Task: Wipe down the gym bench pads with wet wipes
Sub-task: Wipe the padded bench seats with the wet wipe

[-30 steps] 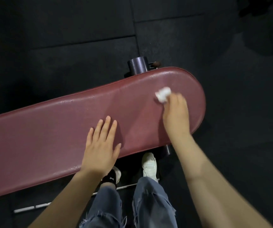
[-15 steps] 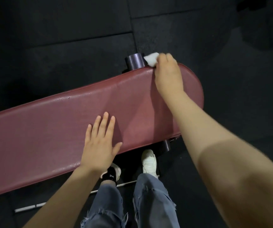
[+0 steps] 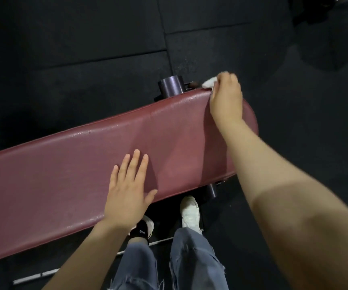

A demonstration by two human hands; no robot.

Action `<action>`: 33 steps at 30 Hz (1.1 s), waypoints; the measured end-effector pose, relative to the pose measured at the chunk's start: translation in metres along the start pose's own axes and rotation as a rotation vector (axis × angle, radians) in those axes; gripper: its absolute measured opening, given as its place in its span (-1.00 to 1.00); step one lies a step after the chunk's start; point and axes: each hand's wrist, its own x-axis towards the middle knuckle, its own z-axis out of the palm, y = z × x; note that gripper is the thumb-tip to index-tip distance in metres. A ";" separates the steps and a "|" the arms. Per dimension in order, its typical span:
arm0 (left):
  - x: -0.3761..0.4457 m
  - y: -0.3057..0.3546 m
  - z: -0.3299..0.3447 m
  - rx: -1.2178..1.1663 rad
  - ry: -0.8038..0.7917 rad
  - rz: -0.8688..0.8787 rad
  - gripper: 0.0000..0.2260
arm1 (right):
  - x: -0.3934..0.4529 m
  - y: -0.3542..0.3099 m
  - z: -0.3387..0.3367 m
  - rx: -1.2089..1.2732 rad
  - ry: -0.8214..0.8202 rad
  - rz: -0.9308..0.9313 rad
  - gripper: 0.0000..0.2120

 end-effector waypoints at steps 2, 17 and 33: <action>-0.001 0.000 -0.001 -0.001 -0.008 -0.004 -0.16 | -0.004 0.013 -0.008 -0.032 -0.027 0.021 -0.84; -0.002 0.001 0.000 0.010 0.030 0.014 -0.19 | -0.036 0.053 -0.030 0.067 0.141 0.206 -0.82; 0.000 0.004 -0.006 0.028 -0.009 -0.002 -0.19 | -0.006 0.094 -0.038 0.063 -0.057 0.410 -0.78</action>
